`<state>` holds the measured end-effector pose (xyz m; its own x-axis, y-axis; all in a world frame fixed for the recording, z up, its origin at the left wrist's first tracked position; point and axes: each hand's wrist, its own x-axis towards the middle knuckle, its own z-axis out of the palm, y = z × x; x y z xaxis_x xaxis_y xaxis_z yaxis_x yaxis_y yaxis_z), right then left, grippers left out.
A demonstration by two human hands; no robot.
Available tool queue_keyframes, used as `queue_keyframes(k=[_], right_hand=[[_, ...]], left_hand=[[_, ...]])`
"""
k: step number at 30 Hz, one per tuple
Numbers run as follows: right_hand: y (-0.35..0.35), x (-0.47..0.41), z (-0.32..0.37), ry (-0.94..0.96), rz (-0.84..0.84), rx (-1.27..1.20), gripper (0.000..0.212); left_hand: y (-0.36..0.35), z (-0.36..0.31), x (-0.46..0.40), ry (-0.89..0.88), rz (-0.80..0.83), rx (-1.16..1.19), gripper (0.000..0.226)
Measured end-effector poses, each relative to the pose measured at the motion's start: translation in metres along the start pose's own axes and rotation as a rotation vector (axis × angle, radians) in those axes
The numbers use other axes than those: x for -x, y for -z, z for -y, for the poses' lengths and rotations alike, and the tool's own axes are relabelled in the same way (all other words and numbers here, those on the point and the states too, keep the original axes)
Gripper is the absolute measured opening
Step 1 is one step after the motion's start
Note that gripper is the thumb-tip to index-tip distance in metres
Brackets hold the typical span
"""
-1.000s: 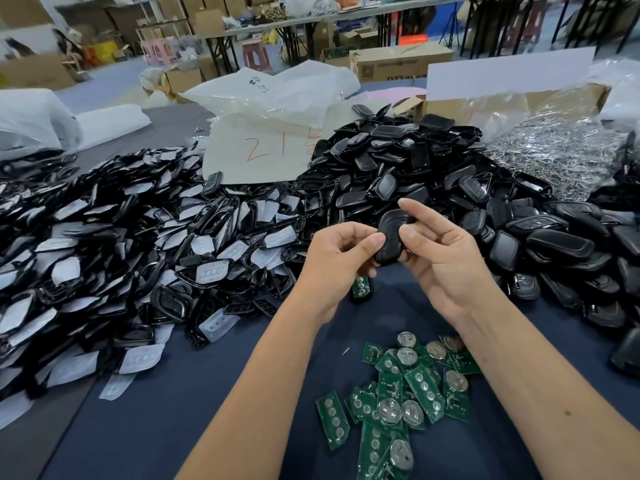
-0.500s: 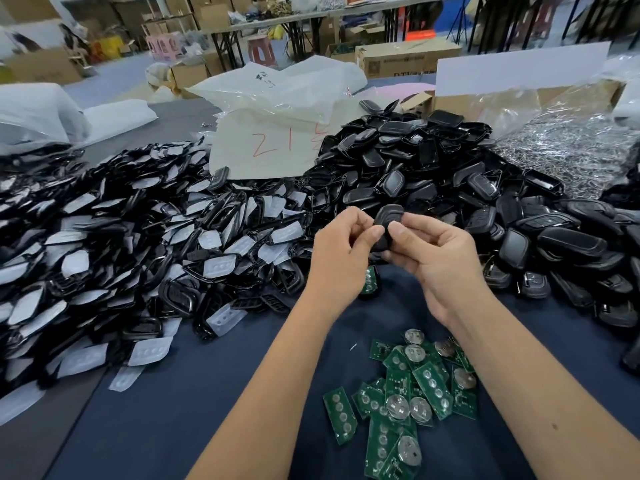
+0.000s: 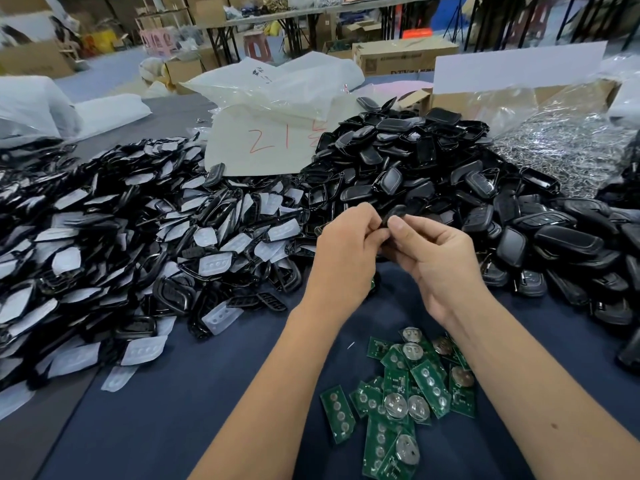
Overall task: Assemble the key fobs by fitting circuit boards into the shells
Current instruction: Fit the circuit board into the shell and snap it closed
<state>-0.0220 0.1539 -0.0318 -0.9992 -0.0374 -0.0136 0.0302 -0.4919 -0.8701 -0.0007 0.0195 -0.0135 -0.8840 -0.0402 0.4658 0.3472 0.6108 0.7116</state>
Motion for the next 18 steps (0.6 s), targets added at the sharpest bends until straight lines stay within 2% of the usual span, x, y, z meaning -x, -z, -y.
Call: queue_keyframes(k=[3, 5, 8, 10, 13, 15, 18], right_hand=[[0.001, 0.001, 0.001, -0.011, 0.001, -0.004, 0.043], [0.004, -0.001, 0.002, -0.027, 0.022, -0.019, 0.036], [0.011, -0.006, 0.006, -0.034, 0.050, -0.064, 0.037], [0.017, -0.010, 0.009, -0.054, 0.076, -0.120, 0.032], [0.024, -0.015, 0.007, -0.113, 0.112, -0.204, 0.030], [0.027, -0.017, 0.006, -0.139, 0.143, -0.237, 0.031], [0.030, -0.018, 0.006, -0.164, 0.172, -0.267, 0.030]], left_hand=[[-0.003, -0.003, 0.000, -0.121, 0.072, -0.170, 0.015], [-0.001, -0.002, 0.000, -0.156, 0.108, -0.157, 0.010], [0.006, 0.004, 0.000, -0.063, 0.073, -0.018, 0.012], [0.012, 0.012, 0.001, 0.046, 0.078, -0.085, 0.016], [0.019, 0.025, 0.003, 0.155, 0.309, -0.348, 0.032], [0.022, 0.028, 0.004, 0.184, 0.409, -0.364, 0.035], [0.021, 0.027, 0.003, 0.202, 0.442, -0.299, 0.030]])
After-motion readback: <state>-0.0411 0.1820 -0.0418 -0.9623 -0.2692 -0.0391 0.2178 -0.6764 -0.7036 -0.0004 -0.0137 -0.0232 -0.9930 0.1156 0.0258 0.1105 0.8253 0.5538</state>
